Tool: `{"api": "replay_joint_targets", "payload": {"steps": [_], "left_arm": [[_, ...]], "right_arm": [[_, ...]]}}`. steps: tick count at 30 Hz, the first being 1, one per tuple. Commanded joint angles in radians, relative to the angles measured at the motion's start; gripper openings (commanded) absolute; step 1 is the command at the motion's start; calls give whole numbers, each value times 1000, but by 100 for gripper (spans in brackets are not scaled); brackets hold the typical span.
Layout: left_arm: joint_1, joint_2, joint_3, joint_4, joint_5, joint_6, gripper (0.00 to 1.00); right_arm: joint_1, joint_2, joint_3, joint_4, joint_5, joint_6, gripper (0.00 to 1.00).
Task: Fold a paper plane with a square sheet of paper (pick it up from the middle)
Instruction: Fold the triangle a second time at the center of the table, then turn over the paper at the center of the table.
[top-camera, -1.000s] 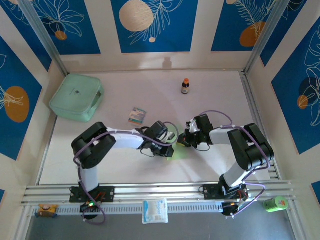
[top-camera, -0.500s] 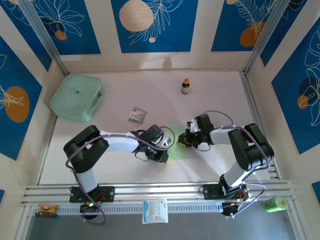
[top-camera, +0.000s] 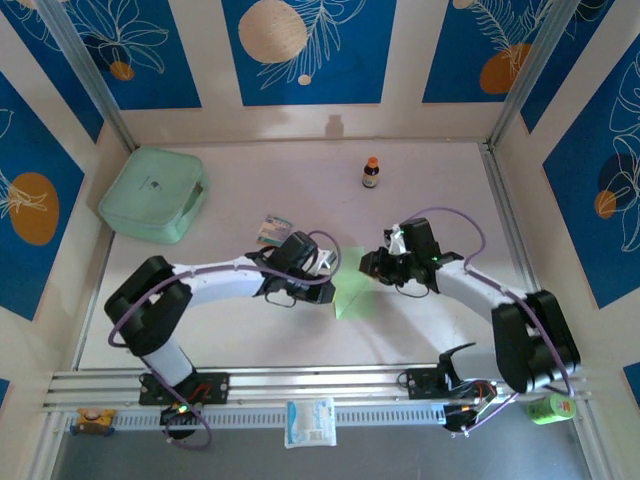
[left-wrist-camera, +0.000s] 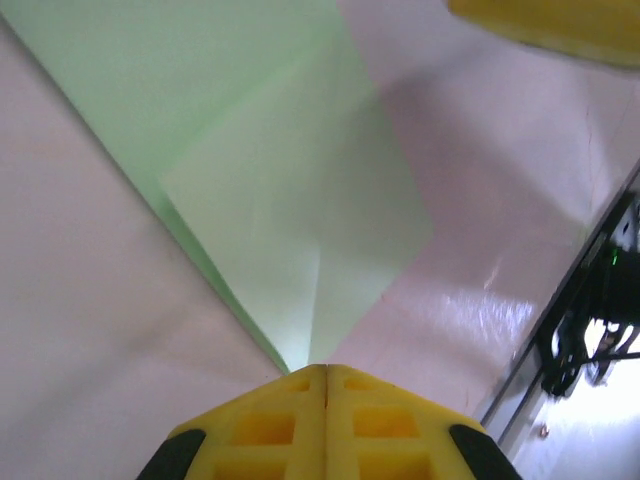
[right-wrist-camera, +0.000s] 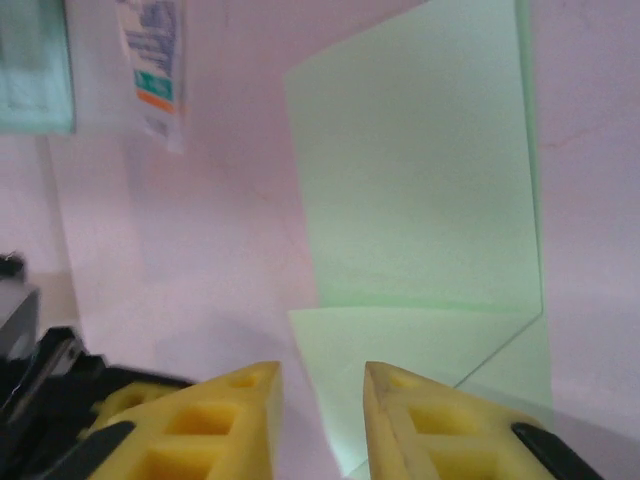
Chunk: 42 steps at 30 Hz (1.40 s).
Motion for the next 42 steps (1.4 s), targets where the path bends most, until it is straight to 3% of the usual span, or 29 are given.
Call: {"api": "replay_joint_targets", "payload": {"steps": [1,8,19,25,31,36,42], "left_arm": [[21,68,92,27,35,5,6],[39,203,197,-23,62,61,6],[50,310,192,-24,71,95,4],[51,310,164,8,87,83,3],[50,294,147,59,107,42,3],[51,291,152,38,116,41,3],[50,290,148,29,120,42,3]], "right_arm": [[9,-103,-58,-134,42,72,38],[57,-212,-134,-198,36,178,41],[148,-176,-151,-207,91,255,40],[148,-170,-133,-260,147,302,40],[194,-281,-85,-411,264,517,41],[205,-342,-15,-537,328,518,42],[210,-368,-19,-557,314,531,42]]}}
